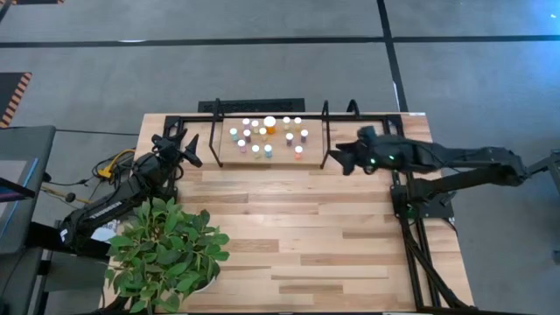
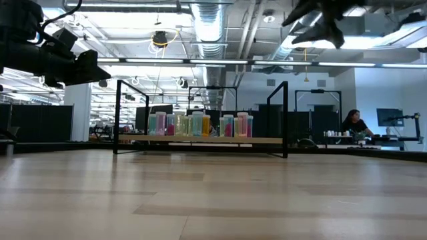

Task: Pick and place medicine bottles onto shelf by color
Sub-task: Return to Home Position

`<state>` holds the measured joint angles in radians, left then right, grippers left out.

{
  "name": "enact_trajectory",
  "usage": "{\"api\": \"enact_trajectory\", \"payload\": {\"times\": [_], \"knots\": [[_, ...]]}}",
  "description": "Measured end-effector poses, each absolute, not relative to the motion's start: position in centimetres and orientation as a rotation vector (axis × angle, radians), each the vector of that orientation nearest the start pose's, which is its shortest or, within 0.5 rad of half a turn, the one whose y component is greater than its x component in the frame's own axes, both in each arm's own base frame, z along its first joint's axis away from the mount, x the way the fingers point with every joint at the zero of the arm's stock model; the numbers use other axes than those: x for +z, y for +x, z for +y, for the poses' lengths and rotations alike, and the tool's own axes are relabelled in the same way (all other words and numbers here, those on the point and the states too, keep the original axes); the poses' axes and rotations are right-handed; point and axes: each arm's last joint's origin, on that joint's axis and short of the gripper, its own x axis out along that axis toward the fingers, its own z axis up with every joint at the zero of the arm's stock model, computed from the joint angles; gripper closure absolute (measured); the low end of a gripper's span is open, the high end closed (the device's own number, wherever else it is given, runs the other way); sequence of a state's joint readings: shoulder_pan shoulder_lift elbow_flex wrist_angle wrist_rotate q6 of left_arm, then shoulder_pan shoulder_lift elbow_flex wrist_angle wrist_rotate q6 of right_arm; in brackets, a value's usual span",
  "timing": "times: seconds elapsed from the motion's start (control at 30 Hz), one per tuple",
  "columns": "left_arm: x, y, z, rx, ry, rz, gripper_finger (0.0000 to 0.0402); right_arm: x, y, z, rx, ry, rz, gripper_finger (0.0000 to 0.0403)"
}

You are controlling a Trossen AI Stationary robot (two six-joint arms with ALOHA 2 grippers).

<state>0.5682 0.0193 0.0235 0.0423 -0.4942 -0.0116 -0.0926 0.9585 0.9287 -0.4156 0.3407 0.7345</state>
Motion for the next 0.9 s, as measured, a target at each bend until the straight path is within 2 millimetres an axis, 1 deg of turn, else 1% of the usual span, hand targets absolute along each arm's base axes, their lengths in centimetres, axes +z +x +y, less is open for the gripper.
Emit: {"api": "enact_trajectory", "payload": {"times": [0.13,0.23,0.4,0.5,0.57,0.67,0.8,0.9], "knots": [[17.4,7.2,6.2,1.062,-0.009,-0.055,0.0187,30.8,17.5,-1.9,-0.523,0.652,0.168,0.0143],[17.4,7.2,6.2,1.062,-0.009,-0.055,0.0187,29.4,15.6,-1.6,-0.494,0.636,0.144,0.0143],[17.4,7.2,6.2,1.062,-0.009,-0.055,0.0187,27.7,12.6,-0.8,-0.392,0.647,0.099,0.0143],[17.4,7.2,6.2,1.062,-0.009,-0.055,0.0187,27.0,11.1,-0.3,-0.324,0.608,0.064,0.0143],[17.4,7.2,6.2,1.062,-0.009,-0.055,0.0187,26.1,10.4,0.0,-0.284,0.587,0.062,0.0143],[17.4,7.2,6.2,1.062,-0.009,-0.054,0.0187,24.8,10.1,0.4,-0.232,0.593,0.033,0.0143],[17.4,7.2,6.2,1.062,-0.009,-0.055,0.0187,22.8,10.1,0.7,-0.199,0.61,0.026,0.0143],[17.4,7.2,6.2,1.062,-0.009,-0.055,0.0187,21.6,10.0,0.8,-0.179,0.644,-0.001,0.0143]]}}
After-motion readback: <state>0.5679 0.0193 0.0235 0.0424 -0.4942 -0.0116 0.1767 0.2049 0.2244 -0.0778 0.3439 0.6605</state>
